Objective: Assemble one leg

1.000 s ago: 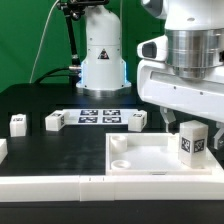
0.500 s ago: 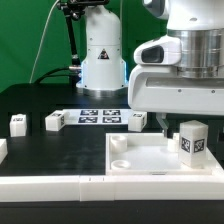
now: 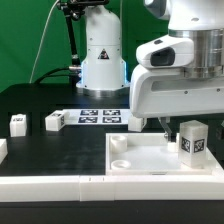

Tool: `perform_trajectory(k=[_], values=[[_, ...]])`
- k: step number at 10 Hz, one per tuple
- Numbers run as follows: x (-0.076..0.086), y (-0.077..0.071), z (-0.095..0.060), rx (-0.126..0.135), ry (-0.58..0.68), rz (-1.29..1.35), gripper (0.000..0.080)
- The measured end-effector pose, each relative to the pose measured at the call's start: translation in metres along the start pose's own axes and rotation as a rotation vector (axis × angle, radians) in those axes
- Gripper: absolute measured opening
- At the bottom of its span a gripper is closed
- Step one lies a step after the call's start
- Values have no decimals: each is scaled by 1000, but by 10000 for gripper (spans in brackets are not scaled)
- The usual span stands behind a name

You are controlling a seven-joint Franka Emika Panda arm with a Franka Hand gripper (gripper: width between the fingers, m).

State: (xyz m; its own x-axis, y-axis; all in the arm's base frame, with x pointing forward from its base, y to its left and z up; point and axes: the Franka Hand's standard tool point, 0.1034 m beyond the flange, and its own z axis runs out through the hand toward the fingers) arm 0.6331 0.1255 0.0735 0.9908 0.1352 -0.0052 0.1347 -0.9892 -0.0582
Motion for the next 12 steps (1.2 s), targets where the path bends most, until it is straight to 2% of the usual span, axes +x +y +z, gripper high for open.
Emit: perform_trajectory(k=[1, 2, 3, 8, 12], values=[[0, 0, 0, 1, 0, -24, 521], [0, 0, 0, 1, 0, -23, 383], [0, 3, 0, -2, 0, -21, 292], [0, 8, 0, 1, 0, 46, 292], [0, 9, 2, 26, 8, 615, 294]])
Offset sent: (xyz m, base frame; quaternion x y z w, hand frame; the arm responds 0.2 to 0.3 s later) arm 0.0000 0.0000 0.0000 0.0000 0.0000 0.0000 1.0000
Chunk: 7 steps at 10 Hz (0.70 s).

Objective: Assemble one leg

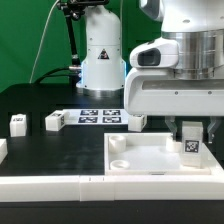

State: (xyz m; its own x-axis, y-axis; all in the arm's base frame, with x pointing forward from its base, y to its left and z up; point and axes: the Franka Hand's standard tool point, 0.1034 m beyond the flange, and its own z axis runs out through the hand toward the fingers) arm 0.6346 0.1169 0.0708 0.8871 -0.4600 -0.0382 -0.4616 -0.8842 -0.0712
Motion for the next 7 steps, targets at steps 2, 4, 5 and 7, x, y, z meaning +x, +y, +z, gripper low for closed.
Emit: perform_trajectory(k=[2, 4, 5, 7], values=[[1, 2, 0, 13, -2, 238, 294], [1, 2, 0, 10, -8, 434, 294], [0, 3, 0, 11, -13, 522, 294], [0, 3, 1, 9, -15, 668, 294]])
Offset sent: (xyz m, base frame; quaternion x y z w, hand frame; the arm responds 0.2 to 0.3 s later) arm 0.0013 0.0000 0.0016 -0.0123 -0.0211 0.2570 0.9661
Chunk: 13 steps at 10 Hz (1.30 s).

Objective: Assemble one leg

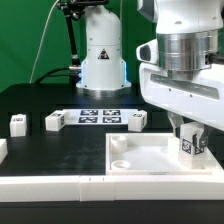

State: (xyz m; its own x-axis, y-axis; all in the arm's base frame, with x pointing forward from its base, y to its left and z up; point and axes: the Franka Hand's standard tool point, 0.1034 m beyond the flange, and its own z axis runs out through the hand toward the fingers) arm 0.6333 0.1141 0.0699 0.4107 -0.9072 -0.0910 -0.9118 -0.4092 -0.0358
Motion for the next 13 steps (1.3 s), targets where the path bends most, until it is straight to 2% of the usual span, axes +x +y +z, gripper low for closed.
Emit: perform_trajectory(k=[2, 4, 5, 6, 7, 8, 10, 13], values=[[0, 0, 0, 1, 1, 107, 294], [0, 0, 0, 0, 1, 69, 294], [-1, -1, 0, 3, 2, 57, 474], [-2, -2, 0, 12, 5, -40, 474], [-2, -3, 0, 10, 8, -169, 608], [-5, -3, 0, 9, 8, -284, 637], [-10, -4, 2, 2, 13, -496, 647], [-9, -4, 2, -4, 17, -786, 648]])
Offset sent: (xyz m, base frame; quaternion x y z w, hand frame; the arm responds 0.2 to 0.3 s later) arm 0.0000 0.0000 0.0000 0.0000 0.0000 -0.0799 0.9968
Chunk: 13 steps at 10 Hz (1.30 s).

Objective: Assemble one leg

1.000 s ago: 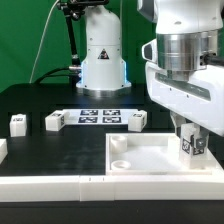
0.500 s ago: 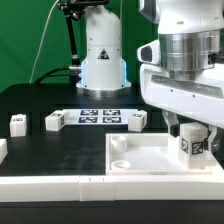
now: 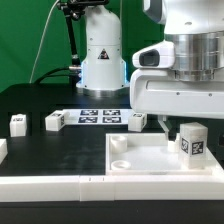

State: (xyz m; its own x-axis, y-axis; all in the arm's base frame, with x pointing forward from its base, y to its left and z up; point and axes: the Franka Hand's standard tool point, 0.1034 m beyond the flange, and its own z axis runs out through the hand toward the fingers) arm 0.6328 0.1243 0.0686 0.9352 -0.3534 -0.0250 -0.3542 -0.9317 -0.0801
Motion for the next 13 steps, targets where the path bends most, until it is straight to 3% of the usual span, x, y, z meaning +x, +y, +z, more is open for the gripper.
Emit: perform_trajectory(k=[6, 8, 9, 10, 13], values=[[1, 1, 0, 0, 2, -364, 648], [1, 1, 0, 0, 2, -363, 412], [1, 1, 0, -1, 2, -363, 412], [2, 2, 0, -1, 2, -362, 291], [3, 4, 0, 2, 1, -297, 291]])
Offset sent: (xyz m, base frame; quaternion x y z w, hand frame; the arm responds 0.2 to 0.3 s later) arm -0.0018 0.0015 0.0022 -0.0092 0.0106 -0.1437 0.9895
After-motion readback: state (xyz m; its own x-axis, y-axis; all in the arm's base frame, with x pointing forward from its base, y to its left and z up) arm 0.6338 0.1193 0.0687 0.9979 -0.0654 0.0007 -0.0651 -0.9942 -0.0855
